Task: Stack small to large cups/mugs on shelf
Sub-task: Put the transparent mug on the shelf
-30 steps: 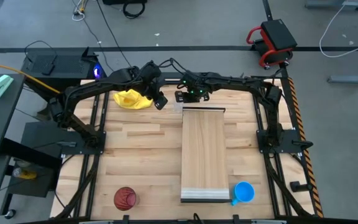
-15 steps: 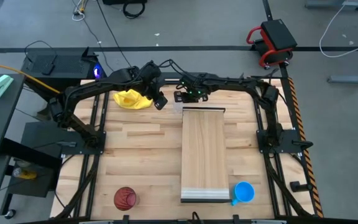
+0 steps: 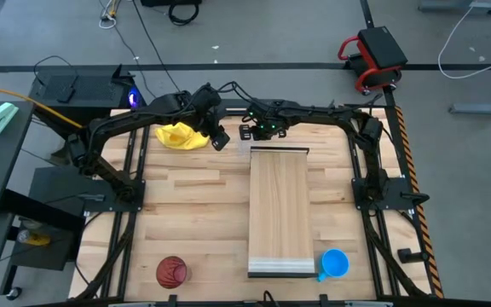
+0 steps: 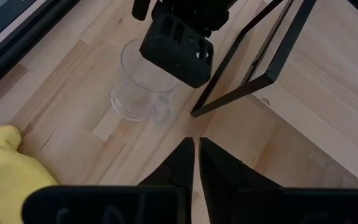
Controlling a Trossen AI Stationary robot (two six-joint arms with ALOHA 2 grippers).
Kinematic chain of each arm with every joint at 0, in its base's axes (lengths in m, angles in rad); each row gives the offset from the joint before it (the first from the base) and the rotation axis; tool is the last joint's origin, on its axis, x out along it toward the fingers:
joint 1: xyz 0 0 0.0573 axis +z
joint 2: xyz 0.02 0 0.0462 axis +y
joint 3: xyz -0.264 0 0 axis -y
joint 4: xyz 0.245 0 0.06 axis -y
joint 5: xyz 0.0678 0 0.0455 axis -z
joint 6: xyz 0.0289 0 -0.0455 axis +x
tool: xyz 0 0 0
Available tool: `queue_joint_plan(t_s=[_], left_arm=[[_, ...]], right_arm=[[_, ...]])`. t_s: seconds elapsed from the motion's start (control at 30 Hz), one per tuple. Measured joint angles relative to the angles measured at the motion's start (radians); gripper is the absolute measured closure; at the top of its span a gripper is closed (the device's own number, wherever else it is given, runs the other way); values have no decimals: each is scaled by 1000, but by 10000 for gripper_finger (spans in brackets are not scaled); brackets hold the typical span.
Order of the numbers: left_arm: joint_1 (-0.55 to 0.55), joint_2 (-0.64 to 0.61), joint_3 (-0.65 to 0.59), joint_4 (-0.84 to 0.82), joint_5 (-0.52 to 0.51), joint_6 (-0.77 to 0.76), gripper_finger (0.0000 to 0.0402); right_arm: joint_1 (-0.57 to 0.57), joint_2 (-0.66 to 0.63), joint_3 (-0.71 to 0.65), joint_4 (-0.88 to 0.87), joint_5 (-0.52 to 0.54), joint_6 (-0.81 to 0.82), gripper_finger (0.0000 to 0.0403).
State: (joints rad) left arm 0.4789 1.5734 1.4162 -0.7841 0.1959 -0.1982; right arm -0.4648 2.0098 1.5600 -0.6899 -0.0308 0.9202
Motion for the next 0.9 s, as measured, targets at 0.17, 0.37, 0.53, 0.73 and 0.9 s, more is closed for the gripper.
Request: queue_joint_plan(t_s=[0.17,0.37,0.53,0.73,0.9], left_arm=[[0,0,0,0,0,0,367],[0,0,0,-6,0,1,370],[0,0,0,-6,0,11,380],[0,0,0,-14,0,8,388],[0,0,0,-29,0,11,384]], right_arm=[[11,0,0,0,20,-2,393],[32,0,19,-4,34,-7,398],[53,-1,95,-61,77,-42,400],[63,-2,238,-244,174,-97,401],[62,-2,404,-451,260,-129,402]])
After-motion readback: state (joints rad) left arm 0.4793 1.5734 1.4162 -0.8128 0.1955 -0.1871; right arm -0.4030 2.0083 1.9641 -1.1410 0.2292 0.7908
